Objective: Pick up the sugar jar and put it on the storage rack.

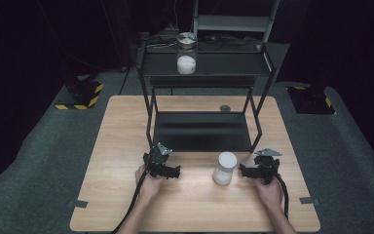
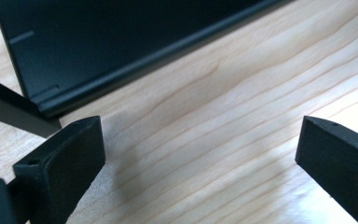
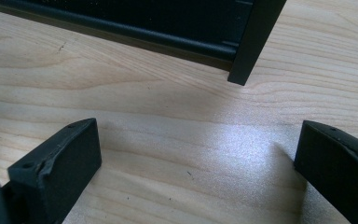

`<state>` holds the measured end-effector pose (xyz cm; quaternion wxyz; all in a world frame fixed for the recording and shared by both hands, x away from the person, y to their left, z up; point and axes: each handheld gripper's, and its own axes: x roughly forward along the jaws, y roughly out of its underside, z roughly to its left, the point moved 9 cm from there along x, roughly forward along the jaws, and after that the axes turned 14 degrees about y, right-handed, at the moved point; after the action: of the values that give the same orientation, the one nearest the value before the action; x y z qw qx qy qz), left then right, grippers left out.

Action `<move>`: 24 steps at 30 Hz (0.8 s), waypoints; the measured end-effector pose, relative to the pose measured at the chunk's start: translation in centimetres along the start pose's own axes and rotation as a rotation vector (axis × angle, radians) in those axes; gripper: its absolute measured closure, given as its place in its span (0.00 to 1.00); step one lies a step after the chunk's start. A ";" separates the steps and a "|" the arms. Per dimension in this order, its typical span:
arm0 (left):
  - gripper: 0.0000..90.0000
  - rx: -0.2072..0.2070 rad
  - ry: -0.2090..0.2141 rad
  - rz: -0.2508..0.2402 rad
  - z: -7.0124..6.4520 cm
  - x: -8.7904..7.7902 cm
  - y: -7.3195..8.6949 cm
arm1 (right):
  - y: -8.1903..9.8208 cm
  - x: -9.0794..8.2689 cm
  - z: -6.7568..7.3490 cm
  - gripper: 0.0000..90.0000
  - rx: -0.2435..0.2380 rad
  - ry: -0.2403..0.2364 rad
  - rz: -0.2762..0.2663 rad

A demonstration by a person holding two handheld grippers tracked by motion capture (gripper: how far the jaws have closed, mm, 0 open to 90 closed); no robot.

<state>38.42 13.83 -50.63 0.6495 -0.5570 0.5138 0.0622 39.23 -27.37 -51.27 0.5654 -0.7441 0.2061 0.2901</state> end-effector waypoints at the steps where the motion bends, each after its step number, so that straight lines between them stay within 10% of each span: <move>1: 0.02 -0.009 0.008 -0.004 0.1 0.2 0.2 | 0.0 0.0 0.0 0.00 0.000 0.000 0.000; 8: 0.00 -0.029 0.001 -0.094 0.1 0.5 1.4 | 0.0 0.0 0.0 0.00 0.001 0.002 -0.001; 24: 0.00 -0.033 -0.001 -0.096 0.1 0.5 1.4 | 0.0 0.0 0.0 0.00 0.003 0.003 0.000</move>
<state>37.79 14.13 -51.93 0.6428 -0.5916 0.4851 0.0394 39.25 -27.33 -51.28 0.5660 -0.7437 0.2074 0.2889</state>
